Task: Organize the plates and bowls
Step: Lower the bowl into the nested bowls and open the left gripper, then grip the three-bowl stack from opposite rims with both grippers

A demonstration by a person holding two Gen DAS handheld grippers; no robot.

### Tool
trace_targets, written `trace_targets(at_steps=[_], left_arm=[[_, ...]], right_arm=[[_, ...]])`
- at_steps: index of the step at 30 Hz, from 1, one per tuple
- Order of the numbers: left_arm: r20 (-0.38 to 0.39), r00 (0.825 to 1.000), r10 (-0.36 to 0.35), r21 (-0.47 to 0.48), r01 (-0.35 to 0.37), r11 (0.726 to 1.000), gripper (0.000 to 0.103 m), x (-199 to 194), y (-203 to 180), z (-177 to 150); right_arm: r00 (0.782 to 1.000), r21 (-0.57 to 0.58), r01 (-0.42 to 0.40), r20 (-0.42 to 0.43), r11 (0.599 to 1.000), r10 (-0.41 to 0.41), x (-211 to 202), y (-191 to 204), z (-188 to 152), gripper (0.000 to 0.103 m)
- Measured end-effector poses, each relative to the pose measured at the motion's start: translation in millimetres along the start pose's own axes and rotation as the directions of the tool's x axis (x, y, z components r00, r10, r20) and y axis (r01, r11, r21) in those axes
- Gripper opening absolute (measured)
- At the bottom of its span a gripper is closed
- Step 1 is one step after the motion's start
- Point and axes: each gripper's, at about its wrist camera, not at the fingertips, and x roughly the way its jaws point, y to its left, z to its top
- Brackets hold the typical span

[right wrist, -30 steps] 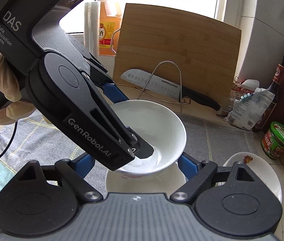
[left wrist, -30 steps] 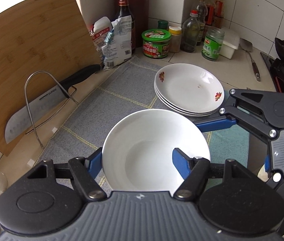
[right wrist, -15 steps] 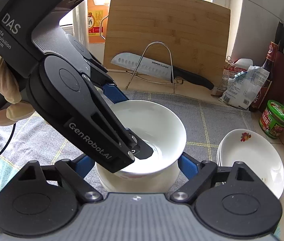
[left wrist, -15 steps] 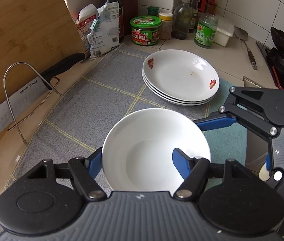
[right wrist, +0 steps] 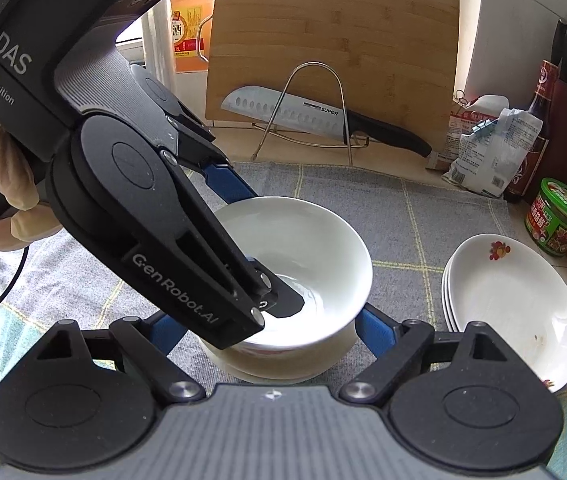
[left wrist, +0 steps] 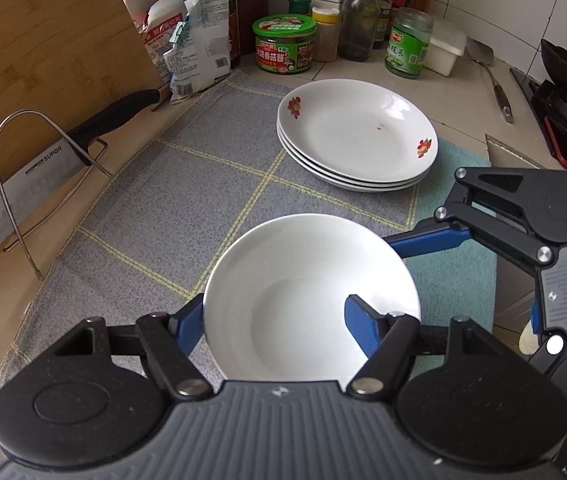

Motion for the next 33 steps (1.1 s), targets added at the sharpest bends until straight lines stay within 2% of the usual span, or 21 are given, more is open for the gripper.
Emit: trace_targets(at_steps=[18, 22, 24, 26, 29, 33], left_arm=[[0.0, 1.0, -0.01, -0.005, 0.01, 1.0, 0.074, 5, 2, -2], [0.007, 1.0, -0.022, -0.005, 0.022, 1.0, 0.076, 5, 3, -4], [0.013, 0.999, -0.033, -0.01, 0.034, 0.999, 0.079, 4, 3, -6], [0.04, 0.999, -0.026, -0.009, 0.027, 1.0, 0.08, -1, 3, -8], [0.112, 0.994, -0.011, -0.015, 0.013, 1.0, 0.09, -14, 5, -12], [0.217, 0.976, 0.013, -0.044, -0.004, 0.999, 0.094, -34, 10, -23]], right_arm=[[1.0, 0.005, -0.007, -0.009, 1.0, 0.007, 3, -3, -2, 0.092], [1.0, 0.0, -0.007, -0.008, 1.0, 0.007, 4, -4, -2, 0.095], [1.0, 0.002, -0.007, 0.006, 1.0, 0.007, 3, -4, -1, 0.102], [1.0, 0.007, -0.013, 0.022, 1.0, 0.012, 1, -5, 1, 0.103], [1.0, 0.001, -0.01, 0.02, 1.0, 0.01, 2, -6, 1, 0.103], [1.0, -0.012, -0.017, 0.008, 1.0, 0.017, 1, -6, -5, 0.103]])
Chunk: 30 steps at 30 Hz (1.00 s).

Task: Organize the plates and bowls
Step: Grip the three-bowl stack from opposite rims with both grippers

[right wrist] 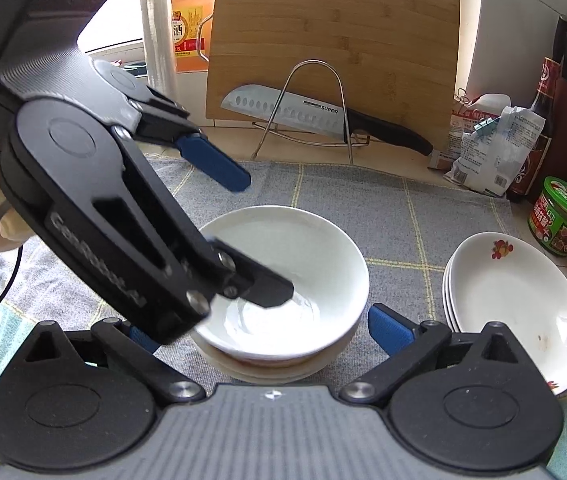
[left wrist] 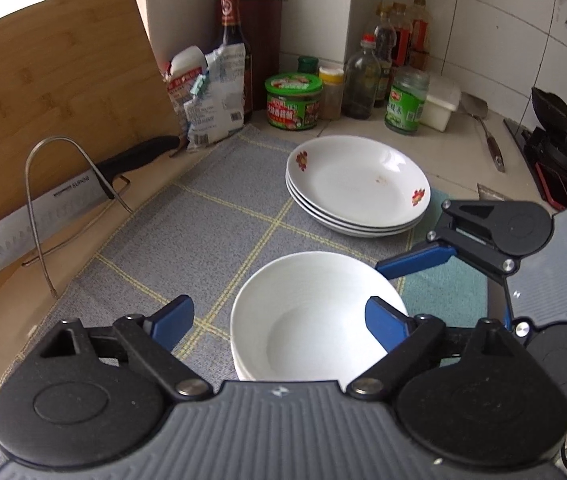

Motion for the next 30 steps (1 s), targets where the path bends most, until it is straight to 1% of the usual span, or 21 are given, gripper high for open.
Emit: trace_targets(at_steps=[3, 5, 8, 10, 12, 13, 14, 16, 17, 20, 23, 25, 26, 30], left_arm=[[0.081, 0.996, 0.042, -0.026, -0.04, 0.999, 0.099, -17, 5, -9], [0.116, 0.99, 0.076, -0.05, -0.071, 0.996, 0.1, -24, 7, -18], [0.128, 0.986, 0.108, -0.075, -0.099, 0.992, 0.1, -30, 6, -35], [0.121, 0.987, 0.109, -0.096, -0.098, 0.991, 0.1, -31, 3, -48], [0.101, 0.988, 0.115, -0.119, -0.103, 0.988, 0.1, -28, -1, -58], [0.084, 0.987, 0.136, -0.136, -0.124, 0.983, 0.1, -26, -4, -63], [0.073, 0.987, 0.142, -0.153, -0.13, 0.98, 0.101, -25, -8, -69], [0.045, 0.986, 0.163, -0.182, -0.152, 0.971, 0.101, -20, -14, -77], [0.018, 0.983, 0.181, -0.205, -0.173, 0.963, 0.101, -17, -18, -81], [-0.021, 0.979, 0.202, -0.264, -0.2, 0.944, 0.101, -11, -28, -86], [-0.065, 0.968, 0.243, -0.298, -0.251, 0.921, 0.101, 3, -39, -91], [-0.094, 0.959, 0.267, -0.315, -0.283, 0.906, 0.101, 13, -45, -94], [-0.105, 0.955, 0.279, -0.32, -0.298, 0.899, 0.101, 16, -47, -96], [-0.149, 0.937, 0.316, -0.341, -0.348, 0.873, 0.101, 30, -54, -105]], right_arm=[[1.0, -0.023, -0.006, -0.008, 1.0, 0.005, -2, 0, -7, 0.103], [1.0, -0.04, -0.005, -0.02, 0.999, 0.004, -3, 0, -11, 0.103], [0.999, -0.054, 0.003, -0.054, 0.999, -0.006, -2, -3, -19, 0.103], [0.997, -0.059, 0.014, -0.08, 0.998, -0.019, 2, -8, -24, 0.103], [0.994, -0.068, 0.004, -0.108, 0.998, -0.011, 8, -15, -30, 0.103], [0.993, -0.074, 0.001, -0.117, 0.997, -0.009, 12, -19, -31, 0.103], [0.992, -0.081, -0.011, -0.129, 0.997, 0.0, 17, -24, -33, 0.103], [0.99, -0.099, -0.04, -0.139, 0.994, 0.026, 25, -32, -34, 0.103], [0.988, -0.113, -0.06, -0.146, 0.992, 0.044, 31, -37, -33, 0.103], [0.981, -0.162, -0.127, -0.168, 0.979, 0.1, 47, -46, -30, 0.103], [0.97, -0.223, -0.194, -0.187, 0.955, 0.153, 57, -50, -29, 0.103], [0.959, -0.257, -0.245, -0.206, 0.935, 0.195, 61, -52, -30, 0.103], [0.957, -0.284, -0.258, -0.204, 0.923, 0.205, 62, -53, -29, 0.103], [0.938, -0.354, -0.328, -0.235, 0.876, 0.256, 63, -55, -26, 0.103]])
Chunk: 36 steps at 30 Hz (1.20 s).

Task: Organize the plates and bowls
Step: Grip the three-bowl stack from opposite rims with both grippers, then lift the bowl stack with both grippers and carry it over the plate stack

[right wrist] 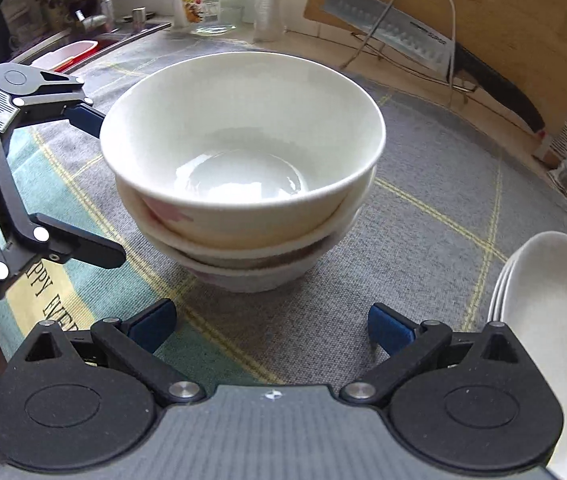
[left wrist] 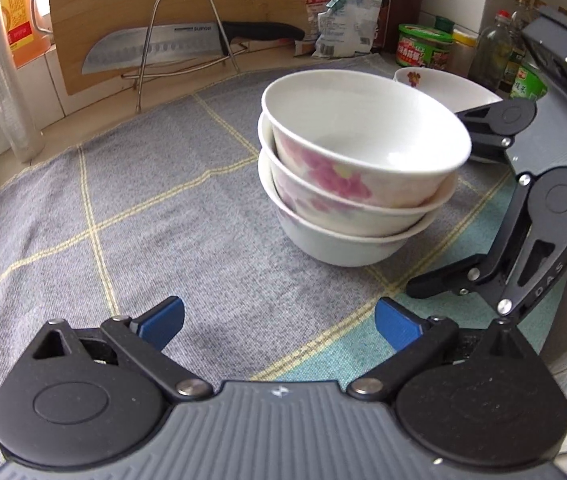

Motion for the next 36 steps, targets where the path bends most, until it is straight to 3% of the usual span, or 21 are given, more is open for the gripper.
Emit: trace_targets(at_steps=[5, 13, 22, 29, 36], left_arm=[[-0.002, 1.0, -0.008, 0.038, 0.008, 0.999, 0.102, 9, -4, -4], [0.009, 0.992, -0.126, 0.184, 0.123, 0.975, 0.102, 21, 3, 12], [-0.029, 0.96, -0.28, 0.367, 0.271, 0.89, 0.101, 34, 13, 30], [-0.071, 0.937, -0.343, 0.466, 0.335, 0.819, 0.096, 38, 15, 40], [-0.098, 0.928, -0.359, 0.541, 0.353, 0.763, 0.084, 39, 12, 50]], right_arm=[[1.0, -0.05, -0.03, -0.001, 0.998, 0.03, 1, -3, 2, 0.103], [0.998, -0.061, -0.039, 0.039, 0.997, 0.041, -2, -6, -5, 0.103], [0.999, -0.067, -0.044, -0.011, 0.997, 0.044, 4, -7, 8, 0.103], [0.997, -0.102, -0.067, -0.034, 0.993, 0.064, 12, -12, 21, 0.103], [0.996, -0.197, -0.088, -0.05, 0.976, 0.08, 15, -10, 30, 0.103]])
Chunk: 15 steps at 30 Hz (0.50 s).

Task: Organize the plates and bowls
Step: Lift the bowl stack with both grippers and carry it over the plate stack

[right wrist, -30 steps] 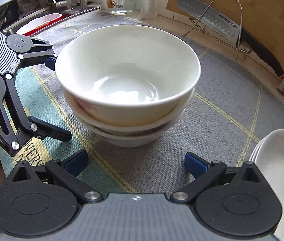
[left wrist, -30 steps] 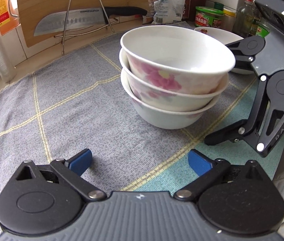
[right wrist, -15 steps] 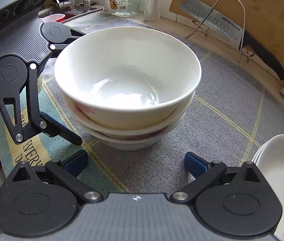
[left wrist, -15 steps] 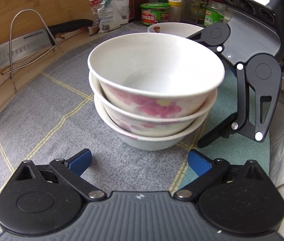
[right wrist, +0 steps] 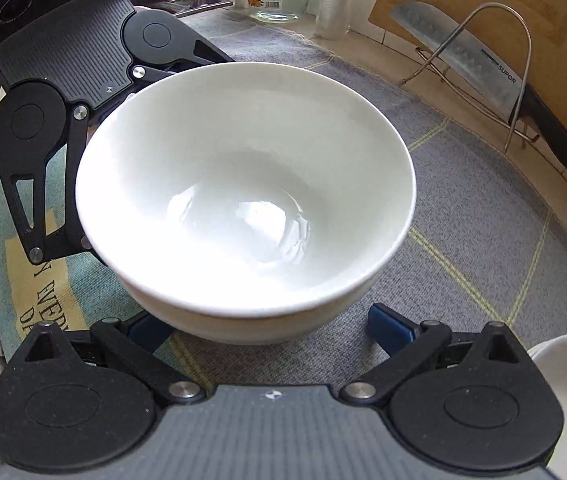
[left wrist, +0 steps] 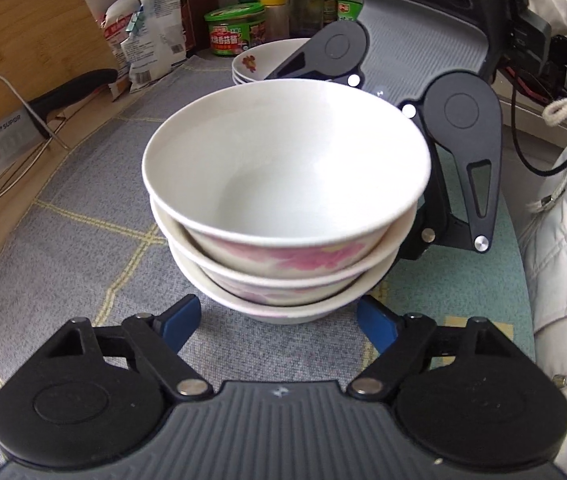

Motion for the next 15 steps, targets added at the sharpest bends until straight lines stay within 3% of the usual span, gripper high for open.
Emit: trace_targets(at_steps=[8, 15], left_arm=[[-0.017, 1.0, -0.021, 0.041, 0.021, 0.999, 0.078, 8, 7, 5], [-0.028, 0.999, -0.03, 0.076, 0.032, 0.997, 0.077, 13, 8, 7]], right_arm=[[0.999, -0.069, -0.035, 0.007, 0.997, 0.036, -7, 4, 6, 0.09], [0.998, -0.079, -0.059, 0.015, 0.995, 0.061, -19, 5, 6, 0.085]])
